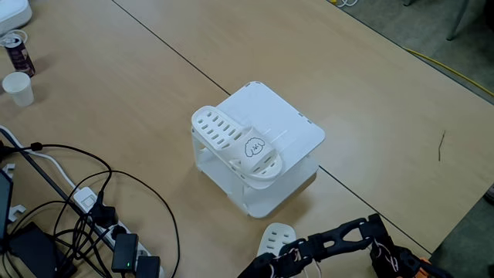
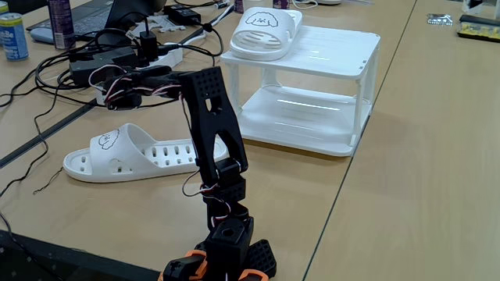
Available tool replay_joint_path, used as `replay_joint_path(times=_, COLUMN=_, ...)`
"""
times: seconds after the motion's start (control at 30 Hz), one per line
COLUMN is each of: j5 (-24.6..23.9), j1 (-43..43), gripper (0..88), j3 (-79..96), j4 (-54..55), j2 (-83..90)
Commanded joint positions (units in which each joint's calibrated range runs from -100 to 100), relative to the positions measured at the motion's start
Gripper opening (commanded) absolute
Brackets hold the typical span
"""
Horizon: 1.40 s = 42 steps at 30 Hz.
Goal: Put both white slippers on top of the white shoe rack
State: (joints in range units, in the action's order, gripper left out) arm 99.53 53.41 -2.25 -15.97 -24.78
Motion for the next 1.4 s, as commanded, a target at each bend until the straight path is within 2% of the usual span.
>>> replay_joint_path(times=0.0, j5=0.47, j1=0.37, gripper=0.8, j3=-9.17, j4=0.52, j2=-3.02)
replay_joint_path(times=0.23, j5=0.47, j1=0.95, gripper=0.8, j3=-10.88, j4=-0.08, j2=-10.93)
replay_joint_path(times=0.43, j5=0.47, j1=2.02, gripper=0.8, j3=-2.04, j4=-0.08, j2=-10.18)
replay_joint_path(times=0.73, j5=0.47, j1=1.85, gripper=0.8, j3=21.06, j4=-9.23, j2=4.63)
replay_joint_path(times=0.9, j5=0.47, j1=2.51, gripper=0.8, j3=33.32, j4=-10.52, j2=12.88)
replay_joint_path(times=1.37, j5=0.47, j1=4.32, gripper=0.8, j3=54.25, j4=-12.42, j2=28.70)
